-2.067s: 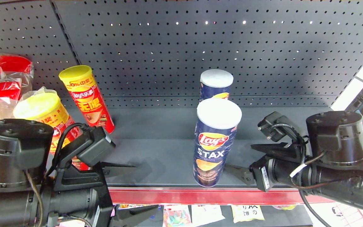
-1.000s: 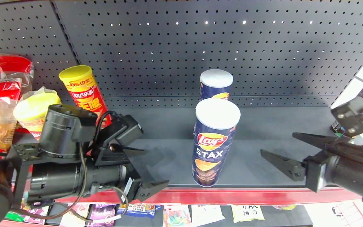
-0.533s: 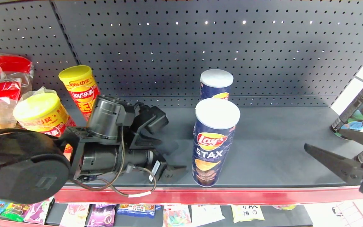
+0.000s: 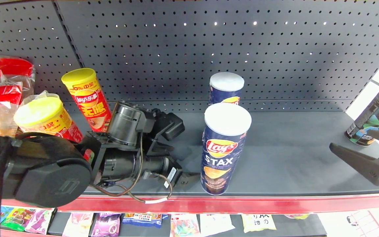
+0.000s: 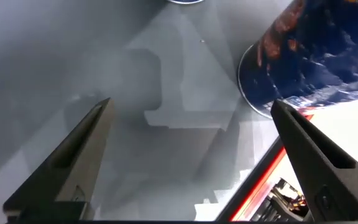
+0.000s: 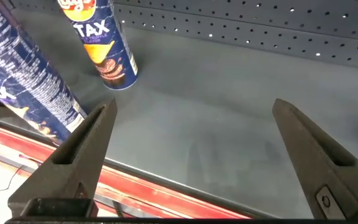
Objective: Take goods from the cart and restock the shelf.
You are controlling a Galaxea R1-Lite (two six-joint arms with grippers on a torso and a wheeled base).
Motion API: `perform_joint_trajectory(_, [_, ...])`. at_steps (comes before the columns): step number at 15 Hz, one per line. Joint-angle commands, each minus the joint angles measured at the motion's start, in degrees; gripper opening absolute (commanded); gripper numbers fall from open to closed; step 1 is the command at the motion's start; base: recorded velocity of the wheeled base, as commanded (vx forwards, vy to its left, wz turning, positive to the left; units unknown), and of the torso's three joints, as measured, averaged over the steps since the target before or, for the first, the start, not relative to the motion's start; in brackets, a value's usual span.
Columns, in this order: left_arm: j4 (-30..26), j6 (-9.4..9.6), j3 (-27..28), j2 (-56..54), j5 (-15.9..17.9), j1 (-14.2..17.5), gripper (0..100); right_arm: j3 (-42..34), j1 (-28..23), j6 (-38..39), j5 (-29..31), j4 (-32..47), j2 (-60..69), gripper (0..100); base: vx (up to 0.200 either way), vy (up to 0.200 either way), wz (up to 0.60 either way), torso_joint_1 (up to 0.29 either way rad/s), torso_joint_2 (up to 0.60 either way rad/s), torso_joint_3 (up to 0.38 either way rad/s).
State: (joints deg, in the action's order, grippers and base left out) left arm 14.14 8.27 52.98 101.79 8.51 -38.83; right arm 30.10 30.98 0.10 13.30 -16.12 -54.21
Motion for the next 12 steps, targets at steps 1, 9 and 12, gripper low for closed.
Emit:
perform_joint_trajectory(1, [0.01,0.00,0.02,0.16,0.02,-0.02,100,0.14,-0.30,-0.01,-0.03,-0.06,-0.02,100,0.000,0.000,0.00,0.000,0.00,0.000])
perform_joint_trajectory(9, [0.01,0.00,0.11,0.16,0.02,-1.25,100,0.49,-0.21,-0.01,-0.03,-0.06,-0.19,100,0.000,0.000,0.00,0.000,0.00,0.000])
perform_joint_trajectory(12, [0.01,-0.09,0.46,0.16,0.02,-1.95,100,0.40,-0.30,-0.01,-0.03,-0.06,-0.19,100,0.000,0.000,0.00,0.000,0.00,0.000])
